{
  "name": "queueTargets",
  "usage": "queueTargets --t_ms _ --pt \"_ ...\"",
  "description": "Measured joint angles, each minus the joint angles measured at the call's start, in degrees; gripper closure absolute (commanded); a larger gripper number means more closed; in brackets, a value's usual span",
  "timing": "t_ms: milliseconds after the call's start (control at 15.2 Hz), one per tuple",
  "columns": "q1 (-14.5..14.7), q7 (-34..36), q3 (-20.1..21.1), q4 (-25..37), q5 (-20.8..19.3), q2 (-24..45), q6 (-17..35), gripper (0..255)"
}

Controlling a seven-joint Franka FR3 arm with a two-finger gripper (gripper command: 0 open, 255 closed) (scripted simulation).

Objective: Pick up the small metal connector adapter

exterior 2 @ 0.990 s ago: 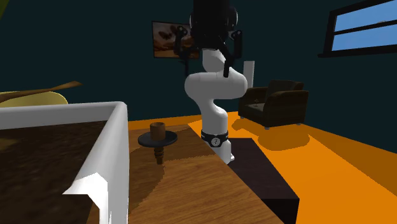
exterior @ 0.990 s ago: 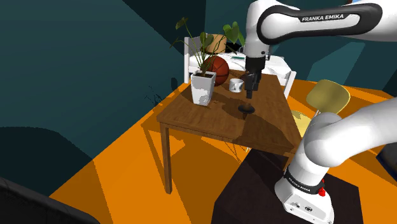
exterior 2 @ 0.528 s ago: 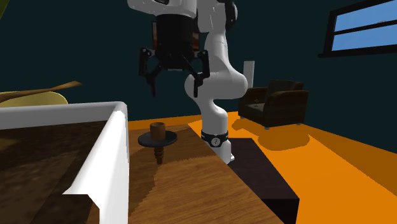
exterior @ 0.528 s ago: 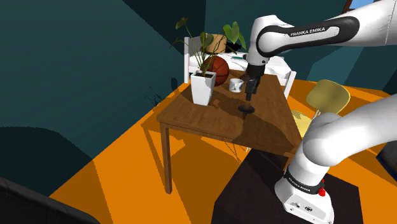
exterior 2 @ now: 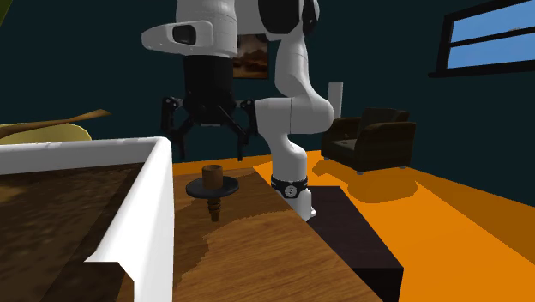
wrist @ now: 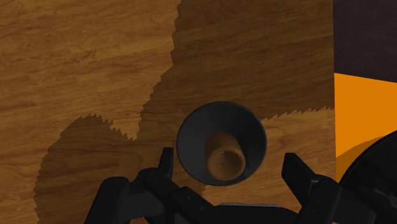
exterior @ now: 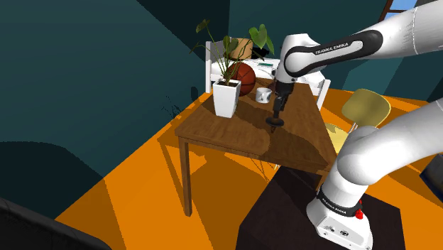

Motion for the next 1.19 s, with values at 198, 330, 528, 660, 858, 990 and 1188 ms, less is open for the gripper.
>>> queueTargets --t_ms 198,330,528,660,858,990,1188 --pt "0.0 0.1 -0.3 -1.5 -0.2 0.7 2.3 0" --pt "-0.1 0.0 -0.5 -1.8 -0.3 0.9 2.7 255" --pt "-0.1 0.0 -0.5 -1.8 -0.3 0.9 2.9 255" --pt "-0.1 0.0 -0.5 -1.8 -0.3 1.0 2.9 255" --pt "-0.1 0.0 -0.5 -1.8 -0.3 1.0 2.9 255" --pt "-0.1 0.0 -0.5 -1.8 -0.3 0.7 2.6 255" --pt "-0.1 -0.2 -0.2 0.0 -0.1 0.2 0.4 255"
